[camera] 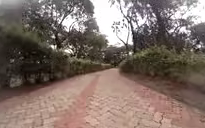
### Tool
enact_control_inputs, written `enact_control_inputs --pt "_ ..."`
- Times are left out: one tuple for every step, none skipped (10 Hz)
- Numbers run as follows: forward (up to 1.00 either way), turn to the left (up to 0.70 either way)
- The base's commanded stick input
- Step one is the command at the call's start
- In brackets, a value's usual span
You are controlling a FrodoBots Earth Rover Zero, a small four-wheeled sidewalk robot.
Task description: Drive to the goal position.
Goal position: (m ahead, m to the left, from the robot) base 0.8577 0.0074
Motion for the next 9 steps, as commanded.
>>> enact_control_inputs --pt "0.70 0.00" --pt "0.70 0.00" --pt "0.70 0.00" --pt "0.70 0.00" --pt "0.70 0.00" --pt "0.70 0.00" --pt "0.70 -0.12" --pt "0.70 -0.31" --pt "0.70 -0.22"
